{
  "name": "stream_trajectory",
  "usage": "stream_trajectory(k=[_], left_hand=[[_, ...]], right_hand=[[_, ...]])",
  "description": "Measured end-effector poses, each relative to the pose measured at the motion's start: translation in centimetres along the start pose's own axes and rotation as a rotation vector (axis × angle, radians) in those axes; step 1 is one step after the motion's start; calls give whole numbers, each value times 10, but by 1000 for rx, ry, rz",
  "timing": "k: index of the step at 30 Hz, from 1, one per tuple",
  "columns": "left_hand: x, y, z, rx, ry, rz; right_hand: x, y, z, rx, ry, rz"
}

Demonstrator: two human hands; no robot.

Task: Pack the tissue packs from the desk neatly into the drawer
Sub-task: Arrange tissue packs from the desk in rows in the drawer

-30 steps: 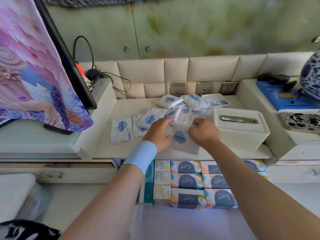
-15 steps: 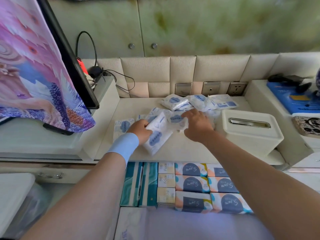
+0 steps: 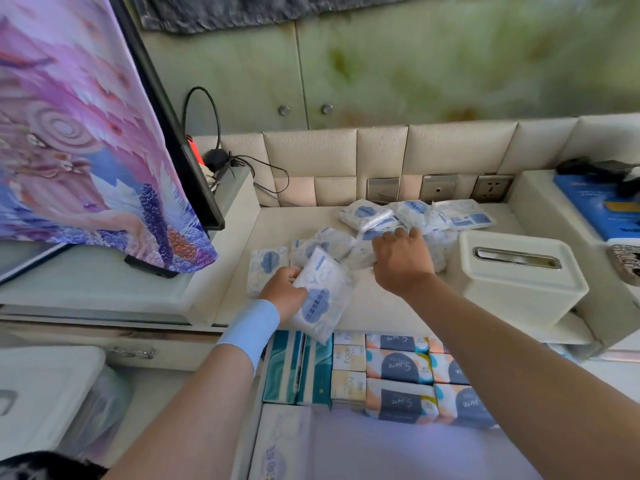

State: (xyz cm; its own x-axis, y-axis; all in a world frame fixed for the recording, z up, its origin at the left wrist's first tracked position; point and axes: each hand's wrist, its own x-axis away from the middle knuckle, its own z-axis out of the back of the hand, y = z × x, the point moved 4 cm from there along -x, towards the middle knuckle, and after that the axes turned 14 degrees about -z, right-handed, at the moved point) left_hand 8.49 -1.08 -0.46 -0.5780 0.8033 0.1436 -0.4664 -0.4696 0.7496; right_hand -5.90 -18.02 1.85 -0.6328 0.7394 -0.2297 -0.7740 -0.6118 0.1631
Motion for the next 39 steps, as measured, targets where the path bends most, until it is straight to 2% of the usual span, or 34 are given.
stream_trajectory(k=[5,9,14,17,21,23,26,28,32,35,39], left_hand=[[39,9,-8,70,-76,15],[74,5,-15,83,-137,32],[119,-14,-25,86,-171,80],[141,-32,-37,73,-229,145],[165,-37,-44,-99,-340,204],[173,-43,-48,-160,-418,235],[178,-49,-56,-199,-450,280],[182,-48,-64,-215,-472,293],[184,-50,-85,-178,-507,347],[179,-56,-95,-344,-533,244],[172,-63,-100,-503,-579,120]], right_hand=[[37,15,26,-129,-269,-277],[74,29,14,-482,-581,-499],[142,6,10,-798,-918,-451],[185,-10,4,-682,-1072,-325],[220,-14,-8,-449,-1112,-342],[229,-11,-7,-326,-1049,-323],[236,-9,-15,-252,-955,-331],[240,-12,-21,-296,-982,-379],[250,-28,-33,-544,-1153,-516],[262,-44,-45,-607,-1242,-468],[268,-59,-54,-602,-1275,-362]])
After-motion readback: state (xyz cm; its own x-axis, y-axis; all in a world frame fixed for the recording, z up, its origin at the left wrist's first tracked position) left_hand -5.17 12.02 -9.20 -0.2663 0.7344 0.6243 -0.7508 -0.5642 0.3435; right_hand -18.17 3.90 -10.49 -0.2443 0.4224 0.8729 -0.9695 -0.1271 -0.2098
